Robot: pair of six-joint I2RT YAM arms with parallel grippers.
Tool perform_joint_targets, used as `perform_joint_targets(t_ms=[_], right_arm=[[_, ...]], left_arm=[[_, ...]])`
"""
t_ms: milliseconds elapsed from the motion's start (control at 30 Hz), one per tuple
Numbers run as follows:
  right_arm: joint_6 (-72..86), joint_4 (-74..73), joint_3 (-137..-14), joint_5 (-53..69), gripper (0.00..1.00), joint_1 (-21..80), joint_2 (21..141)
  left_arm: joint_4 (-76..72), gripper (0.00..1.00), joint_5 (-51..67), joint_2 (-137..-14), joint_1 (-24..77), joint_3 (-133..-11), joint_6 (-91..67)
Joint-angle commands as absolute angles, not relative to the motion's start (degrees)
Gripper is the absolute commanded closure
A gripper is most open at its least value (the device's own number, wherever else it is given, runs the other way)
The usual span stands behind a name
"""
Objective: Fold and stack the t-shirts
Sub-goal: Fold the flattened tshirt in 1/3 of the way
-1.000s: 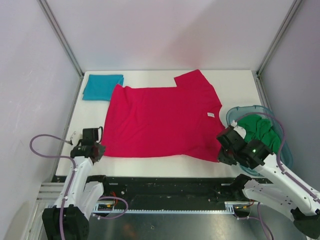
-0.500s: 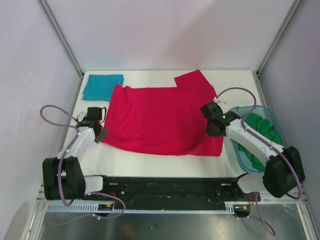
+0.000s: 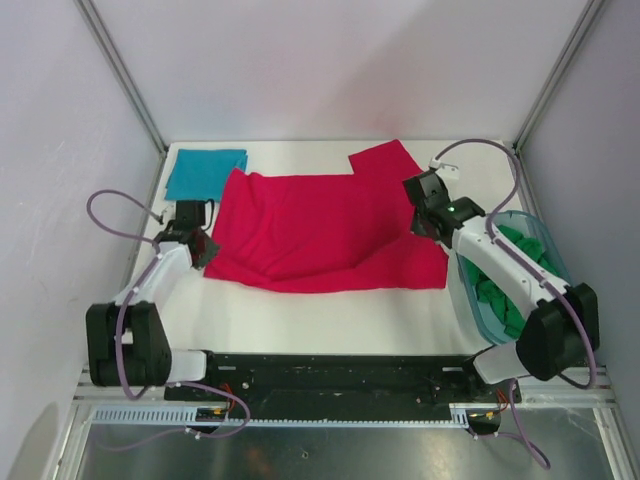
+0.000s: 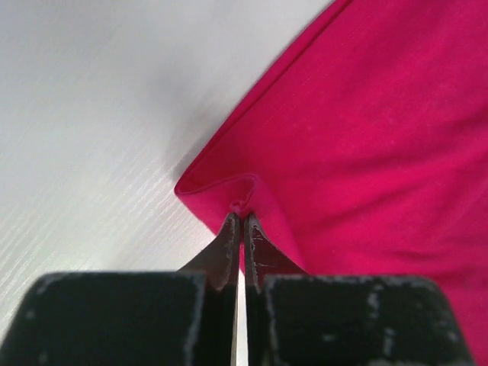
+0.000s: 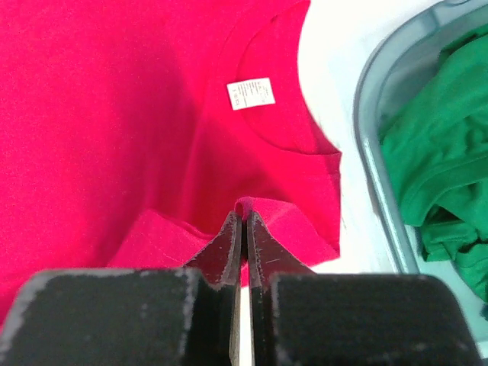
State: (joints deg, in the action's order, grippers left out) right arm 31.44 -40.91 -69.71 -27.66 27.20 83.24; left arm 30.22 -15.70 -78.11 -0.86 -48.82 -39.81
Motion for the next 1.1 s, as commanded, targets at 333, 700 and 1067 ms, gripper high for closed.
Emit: perform_joint_targets(t_ms=[333,700,1067], right_arm=[[36.9,-59.9,-69.3,-32.3,1.0,31.8,64.4],[40.0,-63.6,-66.0,-32.5,1.0,35.7,56.5],[30.8,-41.6,-65.6,-30.4,1.0,29.9,73.5]], left_arm=[[43.2,1.0,-17.4,-50.9,-0.7,-35.2,-50.7],[44.8,1.0,-15.1,-48.1,-0.5,-32.9,-54.0],[44.2,1.0,-25.0,-64.5,-1.6,-48.8,-46.4]])
